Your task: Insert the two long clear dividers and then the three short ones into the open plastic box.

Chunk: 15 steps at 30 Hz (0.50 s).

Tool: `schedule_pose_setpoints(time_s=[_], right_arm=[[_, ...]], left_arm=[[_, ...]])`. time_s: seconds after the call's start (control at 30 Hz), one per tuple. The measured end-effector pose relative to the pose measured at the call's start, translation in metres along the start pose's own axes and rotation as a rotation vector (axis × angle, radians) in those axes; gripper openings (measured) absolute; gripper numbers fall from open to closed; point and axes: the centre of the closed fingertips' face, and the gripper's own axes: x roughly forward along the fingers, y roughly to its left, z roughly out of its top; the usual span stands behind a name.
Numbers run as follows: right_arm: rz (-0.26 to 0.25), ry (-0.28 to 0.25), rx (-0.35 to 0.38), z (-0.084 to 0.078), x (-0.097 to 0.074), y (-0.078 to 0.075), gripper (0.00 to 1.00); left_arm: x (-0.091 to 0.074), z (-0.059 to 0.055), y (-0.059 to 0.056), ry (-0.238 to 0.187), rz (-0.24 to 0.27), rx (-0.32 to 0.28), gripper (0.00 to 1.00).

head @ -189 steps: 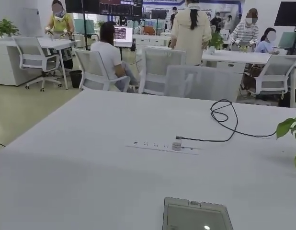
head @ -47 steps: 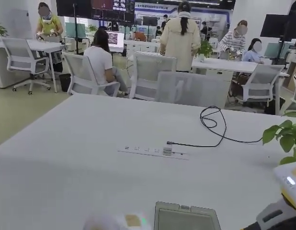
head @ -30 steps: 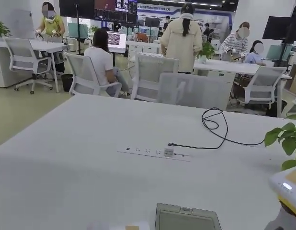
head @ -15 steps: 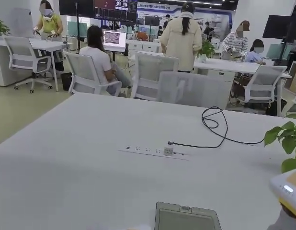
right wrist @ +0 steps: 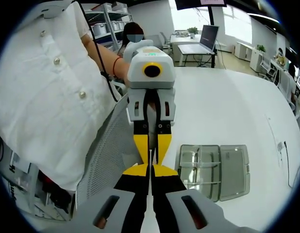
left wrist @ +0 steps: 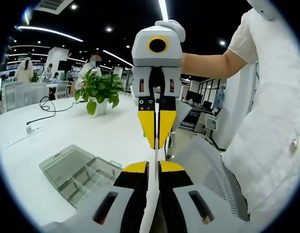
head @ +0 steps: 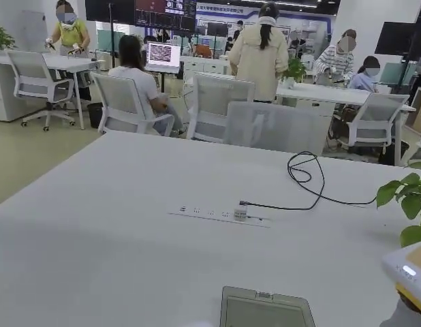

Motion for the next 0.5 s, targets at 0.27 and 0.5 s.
schedule_pose_setpoints(time_s=[0.27, 0.5], right_arm=[[-0.022, 0.0, -0.003, 0.0, -0.002, -0.004, 0.03], [-0.063, 0.013, 0.006, -0.005, -0.006, -0.014, 0.03]], left_arm=[[-0.005, -0.002, 0.007, 0.006, 0.031, -0.007, 0.13], [-0.013, -0.01, 0.015, 0.024, 0.081, -0.028, 0.26]])
